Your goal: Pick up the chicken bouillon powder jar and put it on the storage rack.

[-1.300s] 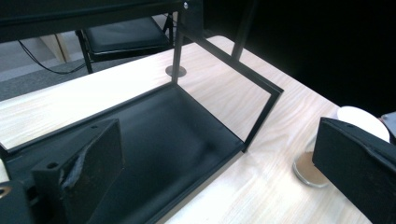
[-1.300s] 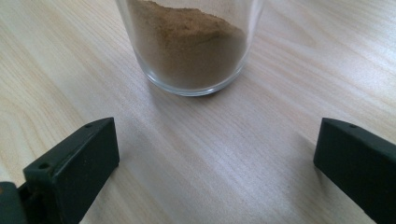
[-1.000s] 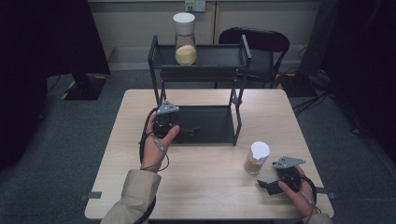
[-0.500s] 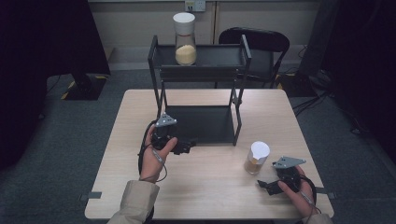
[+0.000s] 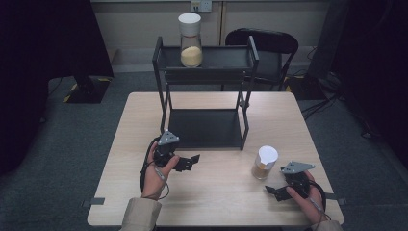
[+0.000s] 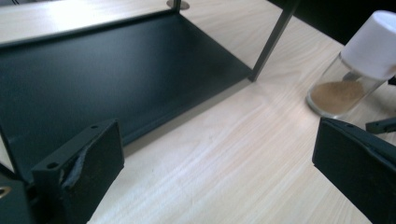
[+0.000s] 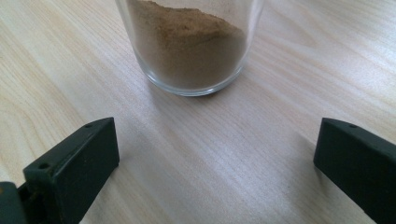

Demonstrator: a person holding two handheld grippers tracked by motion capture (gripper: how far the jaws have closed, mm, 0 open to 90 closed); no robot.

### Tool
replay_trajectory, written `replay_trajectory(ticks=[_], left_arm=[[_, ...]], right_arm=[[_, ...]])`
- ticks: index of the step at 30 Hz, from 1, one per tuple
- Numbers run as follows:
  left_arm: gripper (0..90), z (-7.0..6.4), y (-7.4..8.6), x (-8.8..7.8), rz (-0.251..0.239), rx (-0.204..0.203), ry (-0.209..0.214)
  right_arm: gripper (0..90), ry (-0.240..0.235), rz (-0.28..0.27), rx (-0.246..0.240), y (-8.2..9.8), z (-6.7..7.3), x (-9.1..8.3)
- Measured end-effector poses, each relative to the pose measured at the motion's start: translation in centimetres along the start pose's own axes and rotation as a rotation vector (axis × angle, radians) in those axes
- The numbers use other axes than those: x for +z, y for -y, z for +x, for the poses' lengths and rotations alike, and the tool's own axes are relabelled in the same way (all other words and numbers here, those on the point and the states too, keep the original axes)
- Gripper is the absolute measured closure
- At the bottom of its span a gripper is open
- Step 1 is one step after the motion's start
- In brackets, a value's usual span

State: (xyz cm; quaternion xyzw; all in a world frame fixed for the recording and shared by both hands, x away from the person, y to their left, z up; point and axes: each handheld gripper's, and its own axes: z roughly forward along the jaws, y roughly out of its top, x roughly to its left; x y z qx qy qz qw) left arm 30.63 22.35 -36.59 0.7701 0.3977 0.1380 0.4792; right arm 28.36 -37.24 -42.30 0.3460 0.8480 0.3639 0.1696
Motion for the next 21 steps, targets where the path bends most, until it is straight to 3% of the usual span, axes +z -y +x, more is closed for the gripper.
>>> replay_trajectory(ticks=[8,21], left_arm=[[1.6,0.4,2.7,0.1,0.015,-0.038,-0.009],[1.9,0.9,5.6,0.0,0.068,-0.056,-0.061]], right_arm=[[0.0,0.000,0.000,0.000,0.0,0.0,0.0],[0.0,0.000,0.000,0.000,0.0,0.0,0.0]])
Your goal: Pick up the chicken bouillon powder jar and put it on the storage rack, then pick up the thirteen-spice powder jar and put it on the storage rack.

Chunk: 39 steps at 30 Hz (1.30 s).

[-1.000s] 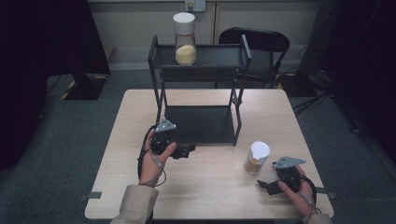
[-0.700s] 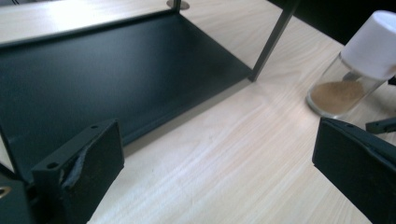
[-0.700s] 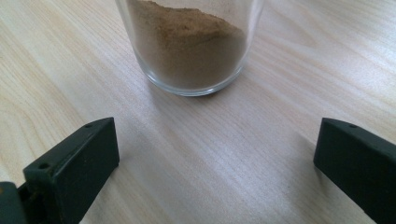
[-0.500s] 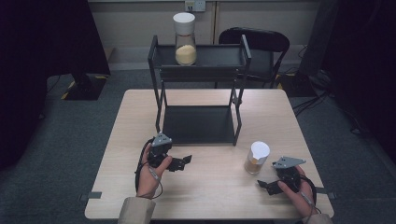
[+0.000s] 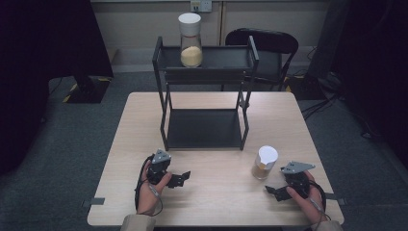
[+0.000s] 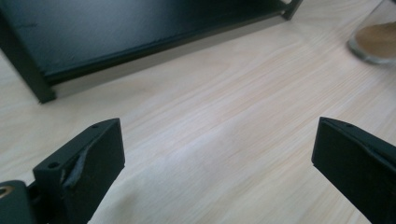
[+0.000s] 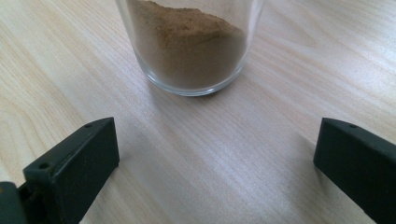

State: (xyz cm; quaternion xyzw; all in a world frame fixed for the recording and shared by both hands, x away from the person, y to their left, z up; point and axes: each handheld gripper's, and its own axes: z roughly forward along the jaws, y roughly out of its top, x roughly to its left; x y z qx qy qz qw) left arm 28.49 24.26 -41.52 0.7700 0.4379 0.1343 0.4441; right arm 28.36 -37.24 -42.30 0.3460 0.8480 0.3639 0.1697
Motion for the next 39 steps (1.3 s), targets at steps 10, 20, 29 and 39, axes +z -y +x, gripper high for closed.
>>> replay_trajectory(ticks=[10,20,29,39], left_arm=[[2.1,-0.5,0.8,0.1,0.069,0.056,-0.049],[2.2,-1.2,1.2,0.4,0.122,0.133,-0.090],[0.0,-1.2,1.5,0.5,0.123,0.180,-0.090],[0.0,-1.3,1.5,0.5,0.122,0.178,-0.091]], right_arm=[[0.0,0.000,0.000,0.000,0.0,0.0,0.0],[0.0,0.000,0.000,0.000,0.0,0.0,0.0],[0.0,0.000,0.002,0.000,0.0,0.0,0.0],[0.0,-0.004,0.002,-0.002,-0.1,-0.1,0.0]])
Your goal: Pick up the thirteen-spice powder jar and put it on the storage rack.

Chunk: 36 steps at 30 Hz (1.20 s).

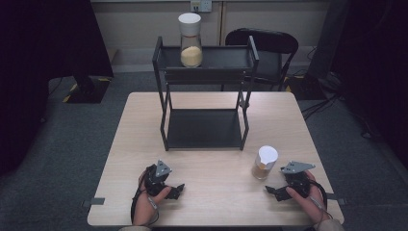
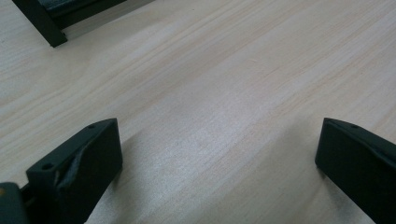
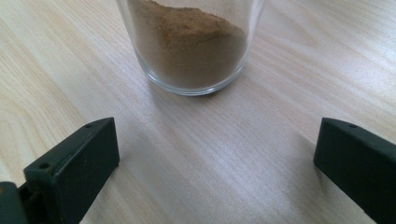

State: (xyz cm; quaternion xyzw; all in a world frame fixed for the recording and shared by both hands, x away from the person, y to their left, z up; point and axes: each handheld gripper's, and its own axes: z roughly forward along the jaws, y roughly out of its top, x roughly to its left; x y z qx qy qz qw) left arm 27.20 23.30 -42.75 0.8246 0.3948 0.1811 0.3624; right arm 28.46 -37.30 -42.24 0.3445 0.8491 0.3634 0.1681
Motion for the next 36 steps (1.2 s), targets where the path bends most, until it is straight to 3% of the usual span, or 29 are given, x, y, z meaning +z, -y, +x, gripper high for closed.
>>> replay_trajectory(ticks=[19,36], left_arm=[[0.0,0.0,0.0,0.0,0.000,0.000,0.000],[0.0,0.0,0.0,0.0,-0.001,0.000,0.000]], right_arm=[[1.8,0.003,0.009,0.000,-1.1,-0.3,-0.5],[3.3,-0.039,-0.070,0.018,-3.0,-0.2,-0.2]])
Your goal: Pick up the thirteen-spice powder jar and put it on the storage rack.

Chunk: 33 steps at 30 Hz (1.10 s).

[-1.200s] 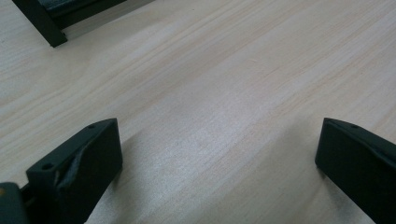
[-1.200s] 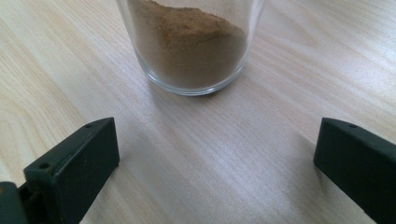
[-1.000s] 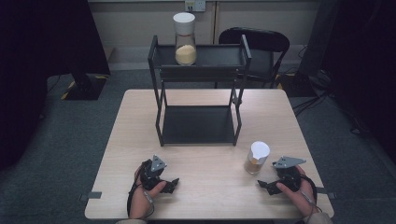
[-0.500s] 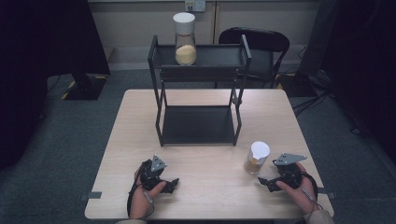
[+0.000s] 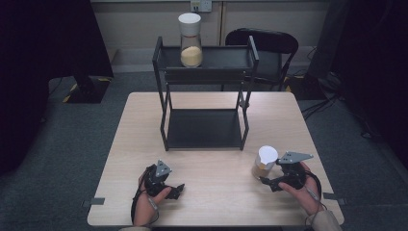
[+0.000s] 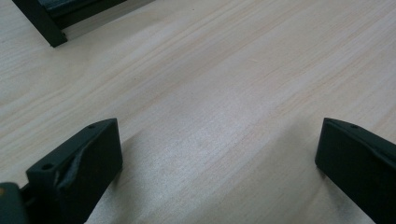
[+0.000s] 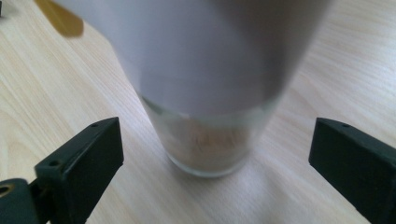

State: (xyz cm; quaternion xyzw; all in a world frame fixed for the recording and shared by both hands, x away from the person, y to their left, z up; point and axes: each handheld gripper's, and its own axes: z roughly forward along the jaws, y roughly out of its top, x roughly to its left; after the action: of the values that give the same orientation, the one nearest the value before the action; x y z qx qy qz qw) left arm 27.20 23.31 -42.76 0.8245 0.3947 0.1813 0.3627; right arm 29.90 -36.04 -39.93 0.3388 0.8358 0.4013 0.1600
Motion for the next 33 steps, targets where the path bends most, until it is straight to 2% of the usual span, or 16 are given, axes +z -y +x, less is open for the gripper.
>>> replay_trajectory(ticks=[2,7,13,15,18,20,24,33], left_arm=[[0.0,0.0,0.0,0.0,0.000,0.000,0.000],[0.0,0.0,0.0,0.0,0.000,0.001,-0.001],[0.0,0.0,0.0,0.0,0.000,0.000,-0.001],[0.0,0.0,0.0,0.0,0.000,-0.001,-0.001],[0.0,0.0,0.0,0.0,0.000,-0.001,-0.001],[0.0,0.0,0.0,0.0,0.000,0.001,-0.001],[0.0,0.0,0.0,0.0,0.000,-0.001,-0.001],[0.0,0.0,0.0,0.0,0.000,0.001,-0.001]], right_arm=[[5.0,0.006,-0.008,0.000,-0.2,0.2,0.3],[12.9,-0.032,-0.059,0.019,0.2,-0.4,0.8],[20.0,-0.056,-0.121,-0.002,0.6,-1.1,1.1],[23.2,-0.074,-0.126,-0.020,0.4,-1.3,1.1],[26.8,-0.065,-0.125,-0.053,0.2,-1.2,1.2],[30.2,-0.060,-0.130,-0.058,0.3,-1.3,1.2],[30.7,-0.063,-0.135,-0.078,0.3,-1.4,1.2],[30.9,-0.072,-0.129,-0.081,-0.4,-1.5,1.2]])
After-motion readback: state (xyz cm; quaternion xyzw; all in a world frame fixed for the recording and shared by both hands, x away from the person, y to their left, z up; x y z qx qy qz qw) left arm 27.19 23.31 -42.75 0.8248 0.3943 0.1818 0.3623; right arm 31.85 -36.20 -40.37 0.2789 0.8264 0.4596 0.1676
